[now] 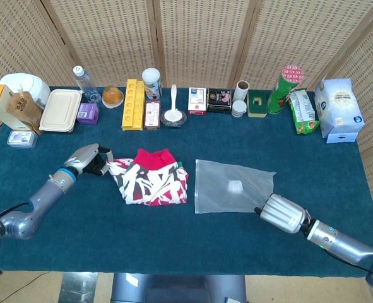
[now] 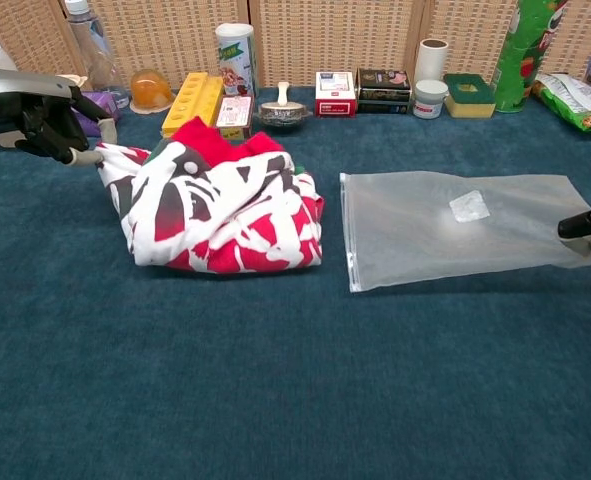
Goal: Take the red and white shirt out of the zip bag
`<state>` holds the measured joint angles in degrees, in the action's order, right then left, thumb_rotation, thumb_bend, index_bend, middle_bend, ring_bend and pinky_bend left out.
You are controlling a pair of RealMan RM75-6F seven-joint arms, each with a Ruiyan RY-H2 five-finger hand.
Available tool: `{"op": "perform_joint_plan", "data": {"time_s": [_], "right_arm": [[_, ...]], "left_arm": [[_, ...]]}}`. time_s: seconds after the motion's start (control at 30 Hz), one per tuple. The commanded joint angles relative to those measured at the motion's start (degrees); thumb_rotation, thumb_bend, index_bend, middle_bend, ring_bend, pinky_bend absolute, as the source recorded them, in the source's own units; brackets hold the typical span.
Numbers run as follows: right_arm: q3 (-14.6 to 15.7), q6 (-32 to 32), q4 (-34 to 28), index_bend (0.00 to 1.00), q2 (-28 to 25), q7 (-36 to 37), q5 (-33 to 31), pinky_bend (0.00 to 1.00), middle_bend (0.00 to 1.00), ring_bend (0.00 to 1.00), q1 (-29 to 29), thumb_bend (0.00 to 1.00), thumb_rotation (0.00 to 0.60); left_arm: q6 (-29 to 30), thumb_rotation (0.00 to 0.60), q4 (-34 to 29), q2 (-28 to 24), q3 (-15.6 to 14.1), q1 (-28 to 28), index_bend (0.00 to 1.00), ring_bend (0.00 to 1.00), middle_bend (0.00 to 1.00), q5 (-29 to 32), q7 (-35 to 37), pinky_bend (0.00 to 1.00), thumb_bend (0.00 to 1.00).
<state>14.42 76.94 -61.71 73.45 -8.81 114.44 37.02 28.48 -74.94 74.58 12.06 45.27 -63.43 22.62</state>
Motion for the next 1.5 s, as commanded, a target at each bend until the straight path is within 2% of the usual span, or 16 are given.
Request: {"op": "perform_joint_plan", "data": {"time_s": [0.03, 0.13, 0.2, 0.23, 0.3, 0.33, 0.37, 0.43, 0.47, 0.5, 0.57, 0.7, 0.87, 1.13, 1.37, 1.5], "right_arm": [[-0.39, -0.16, -0.05, 0.81, -0.31, 0.08, -0.42, 1.00, 0.94, 1.00, -0.25, 0.64, 0.600], [-0.67, -0.12, -0.16, 0.81, -0.62, -0.04, -0.57, 1.00, 0.94, 1.00, -0.51, 0.63, 0.600], [-1.09, 0.12, 0.12, 0.75, -0.71, -1.09, -0.51, 1.00, 0.91, 1.00, -0.67, 0.58, 0.600], [-1.32, 0.14, 0.11, 0.70, -0.71, -1.23, -0.72, 1.00, 0.89, 1.00, -0.82, 0.54, 0.600], [-2.17, -0.19, -0.07, 0.57, -0.85, -1.73, -2.00, 1.00, 0.82, 1.00, -1.38, 0.43, 0.600], [-2.51, -0.32, -0.31, 0.52, -0.95, -2.03, -2.50, 1.00, 0.79, 0.99, -1.59, 0.38, 0.600], [-2.87, -0.40, -0.58, 0.43, -1.04, -2.31, -3.00, 0.99, 0.72, 0.97, -1.80, 0.31, 0.584], [-3.47, -0.68, -1.19, 0.32, -1.27, -2.76, -3.92, 0.95, 0.61, 0.89, -2.18, 0.19, 0.498], [-3.76, -0.71, -1.45, 0.25, -1.32, -2.84, -4.36, 0.91, 0.56, 0.84, -2.35, 0.14, 0.426], [-3.98, -1.03, -1.75, 0.19, -1.40, -2.94, -4.89, 0.88, 0.51, 0.80, -2.51, 0.10, 0.370], [-4.53, -1.63, -2.81, 0.12, -1.71, -3.20, -6.01, 0.84, 0.47, 0.75, -2.82, 0.07, 0.313], [-5.22, -2.13, -5.14, 0.09, -2.73, -2.32, -7.45, 0.78, 0.41, 0.66, -3.40, 0.06, 0.204], [-6.01, -1.17, -6.58, 0.06, -3.46, -0.80, -8.40, 0.75, 0.38, 0.61, -4.33, 0.05, 0.183], [-9.49, 4.88, -7.82, 0.10, -4.45, 5.26, -11.88, 0.73, 0.37, 0.61, -7.23, 0.06, 0.185], [-11.95, 8.10, -8.91, 0.16, -4.65, 11.56, -16.91, 0.76, 0.39, 0.64, -10.85, 0.13, 0.180], [-14.13, 9.97, -11.09, 0.24, -5.55, 12.25, -23.19, 0.74, 0.40, 0.63, -15.06, 0.20, 0.183]], "left_arm": [[0.01, 0.600, 0.43, 0.23, -0.07, -0.08, 0.78, 0.97, 1.00, -0.42, 0.18, 0.92, 0.49], [0.14, 0.600, 0.93, 0.51, -0.04, -0.19, 0.78, 0.97, 1.00, -0.63, 0.47, 0.92, 0.49], [-0.61, 0.600, 0.97, 0.53, -0.35, -0.07, 0.69, 0.83, 0.93, -0.99, 0.59, 0.84, 0.45], [-1.37, 0.600, 0.70, 0.30, -0.48, 0.10, 0.61, 0.73, 0.86, -1.24, 0.77, 0.78, 0.42], [-3.02, 0.600, -0.33, -0.73, -0.90, 0.54, 0.28, 0.35, 0.52, -2.61, 0.93, 0.52, 0.33], [-3.43, 0.600, -0.77, -1.22, -0.95, 0.64, 0.22, 0.28, 0.45, -3.07, 1.04, 0.46, 0.31], [-3.58, 0.600, -1.18, -1.71, -0.98, 0.69, 0.12, 0.18, 0.35, -3.54, 1.04, 0.36, 0.27], [-3.21, 0.600, -1.87, -2.48, -1.01, 0.62, 0.04, 0.06, 0.23, -4.39, 0.87, 0.23, 0.21], [-2.93, 0.600, -2.11, -2.74, -1.01, 0.55, 0.02, 0.03, 0.19, -4.66, 0.75, 0.18, 0.17], [-2.58, 0.600, -2.38, -2.99, -1.02, 0.44, 0.01, 0.02, 0.18, -4.90, 0.67, 0.16, 0.16], [-1.34, 0.600, -3.10, -3.56, -1.03, -0.02, 0.00, 0.00, 0.16, -5.42, 0.42, 0.12, 0.14], [4.11, 0.600, -6.04, -5.48, -1.44, -2.48, 0.00, 0.00, 0.15, -6.38, -1.16, 0.10, 0.13], [9.07, 0.600, -9.04, -7.67, -1.62, -4.93, 0.00, 0.00, 0.16, -6.39, -2.39, 0.10, 0.13], [17.90, 0.600, -17.09, -13.22, -2.71, -11.48, 0.00, 0.00, 0.15, -6.32, -2.11, 0.10, 0.14], [28.63, 0.600, -22.19, -16.34, -5.29, -18.85, 0.03, 0.00, 0.15, -8.36, -4.40, 0.12, 0.16], [38.31, 0.600, -22.42, -17.80, -8.79, -25.87, 0.09, 0.00, 0.16, -10.63, -9.12, 0.13, 0.20]]}}
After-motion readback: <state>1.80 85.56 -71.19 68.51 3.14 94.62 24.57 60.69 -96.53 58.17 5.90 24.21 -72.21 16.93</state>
